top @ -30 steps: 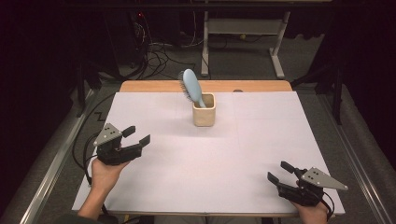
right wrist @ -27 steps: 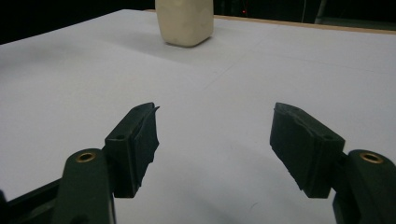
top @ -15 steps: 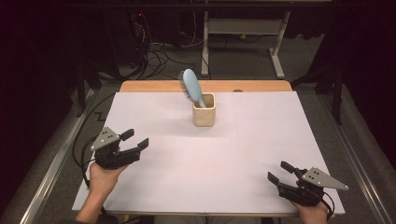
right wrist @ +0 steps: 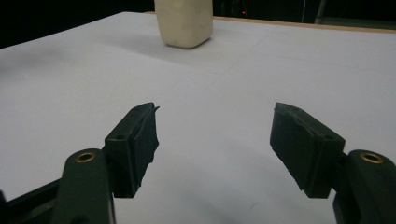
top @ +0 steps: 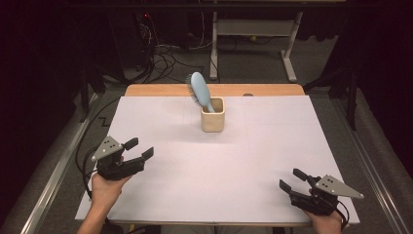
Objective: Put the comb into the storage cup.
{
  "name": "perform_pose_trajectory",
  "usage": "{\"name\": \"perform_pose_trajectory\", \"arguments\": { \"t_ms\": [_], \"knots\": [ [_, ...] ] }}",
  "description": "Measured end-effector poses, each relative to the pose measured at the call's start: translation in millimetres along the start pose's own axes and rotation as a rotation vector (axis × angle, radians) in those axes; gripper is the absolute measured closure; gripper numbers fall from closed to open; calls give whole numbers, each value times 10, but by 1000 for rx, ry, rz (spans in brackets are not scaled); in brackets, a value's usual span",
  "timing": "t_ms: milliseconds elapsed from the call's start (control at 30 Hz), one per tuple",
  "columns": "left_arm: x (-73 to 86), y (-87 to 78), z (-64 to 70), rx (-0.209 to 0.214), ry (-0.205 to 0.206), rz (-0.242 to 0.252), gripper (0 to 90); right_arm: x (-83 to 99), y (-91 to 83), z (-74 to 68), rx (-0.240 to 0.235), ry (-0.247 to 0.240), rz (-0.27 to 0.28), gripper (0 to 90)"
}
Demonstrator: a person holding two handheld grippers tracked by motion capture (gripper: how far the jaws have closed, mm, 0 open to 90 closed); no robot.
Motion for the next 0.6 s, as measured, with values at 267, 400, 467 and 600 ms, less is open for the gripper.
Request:
{"name": "perform_pose_trajectory", "arguments": {
  "t_ms": [267, 400, 467, 600],
  "knots": [
    [83, -24, 5, -2, -6, -5, 328, -1, 0, -3, -3, 0, 2, 322],
    [109, -35, 1, -4, -9, -6, 328, -1, -2, -4, -5, -1, 1, 322],
    [122, -37, -6, -6, -9, -7, 328, -1, 0, -3, -3, -1, 1, 322],
    [152, -40, -18, -8, -16, -10, 328, -1, 0, -2, -1, -2, 1, 322]
  ]
}}
Point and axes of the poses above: each handheld gripper's, and its own axes: y roughly forward along the jaws, x roughly out of its underside, z roughly to its right, the point moved 5 cm from there along y, roughly forward along the jaws, and after that the axes turned 4 degrees about -y, right-handed, at the moved point
